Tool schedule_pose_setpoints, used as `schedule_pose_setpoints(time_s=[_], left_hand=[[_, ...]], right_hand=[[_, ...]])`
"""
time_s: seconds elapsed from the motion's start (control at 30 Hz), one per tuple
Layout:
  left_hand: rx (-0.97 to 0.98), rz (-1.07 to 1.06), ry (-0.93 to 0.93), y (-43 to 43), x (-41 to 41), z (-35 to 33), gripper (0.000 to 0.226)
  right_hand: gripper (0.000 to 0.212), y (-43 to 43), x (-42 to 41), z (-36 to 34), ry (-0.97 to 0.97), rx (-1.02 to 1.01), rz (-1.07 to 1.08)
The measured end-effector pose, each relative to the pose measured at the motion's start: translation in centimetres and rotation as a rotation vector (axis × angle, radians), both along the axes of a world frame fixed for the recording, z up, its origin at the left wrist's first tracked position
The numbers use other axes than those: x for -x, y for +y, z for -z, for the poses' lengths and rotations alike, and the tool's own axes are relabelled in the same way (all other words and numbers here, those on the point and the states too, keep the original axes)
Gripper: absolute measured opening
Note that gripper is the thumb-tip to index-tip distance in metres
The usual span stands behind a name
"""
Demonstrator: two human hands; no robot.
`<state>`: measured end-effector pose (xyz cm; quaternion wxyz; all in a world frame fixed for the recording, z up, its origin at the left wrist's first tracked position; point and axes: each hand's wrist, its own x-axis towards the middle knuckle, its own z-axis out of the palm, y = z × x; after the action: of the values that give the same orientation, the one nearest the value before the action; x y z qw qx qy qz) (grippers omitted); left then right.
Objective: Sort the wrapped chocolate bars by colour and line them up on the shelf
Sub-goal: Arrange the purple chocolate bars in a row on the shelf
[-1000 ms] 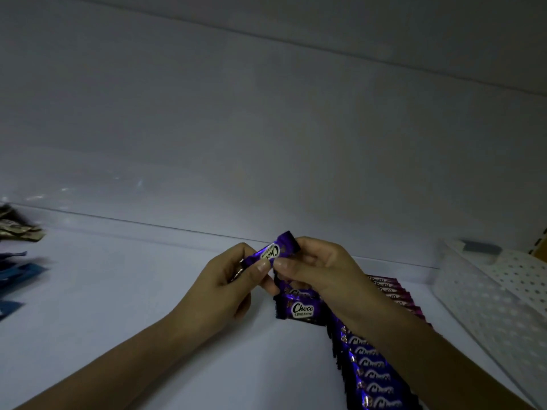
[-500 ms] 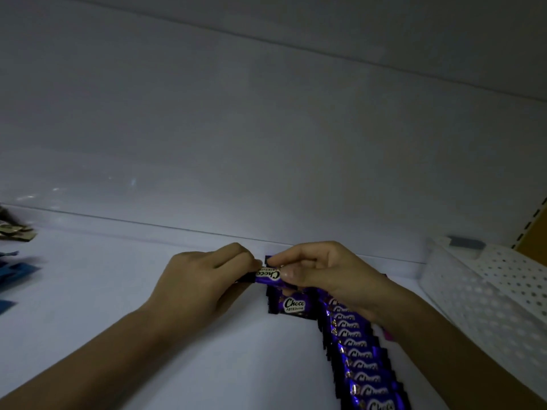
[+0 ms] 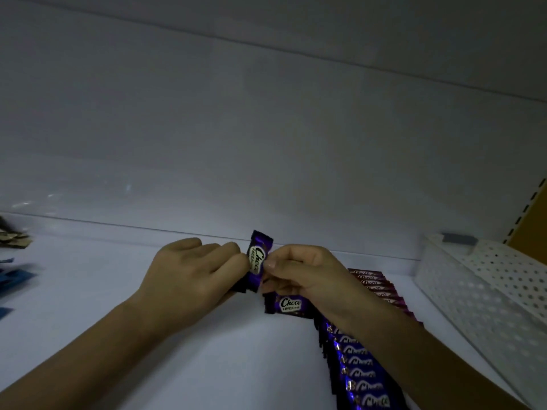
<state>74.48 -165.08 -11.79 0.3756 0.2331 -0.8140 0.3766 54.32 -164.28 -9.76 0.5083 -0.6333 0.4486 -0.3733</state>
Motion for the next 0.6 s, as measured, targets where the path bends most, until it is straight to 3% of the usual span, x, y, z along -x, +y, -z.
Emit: schedule_pose_setpoints(time_s=[0.23,0.3,0.47,0.6], left_hand=[[-0.044,0.033,-0.083,0.1,0.4,0.0,0.013],[-0.145,0.044,-0.027,0.2,0.4,0.3,0.011],[-0.614,0.02,0.49,0.3,0.4,1.5,0.015],[-0.742,0.003,0.629,-0.3,0.4,2.0,0.014]], right_hand=[[0.007,0.0,-0.4,0.0,-0.076,-0.049,0.045],[0.013,-0.3,0.1,-0.3,-0.03,-0.043,0.065],[0.016,-0.9,3.0,-2.6,0.404,0.098,-0.061],[0.013,-0.9,2.7,-1.6,0.755,0.061,-0.202]])
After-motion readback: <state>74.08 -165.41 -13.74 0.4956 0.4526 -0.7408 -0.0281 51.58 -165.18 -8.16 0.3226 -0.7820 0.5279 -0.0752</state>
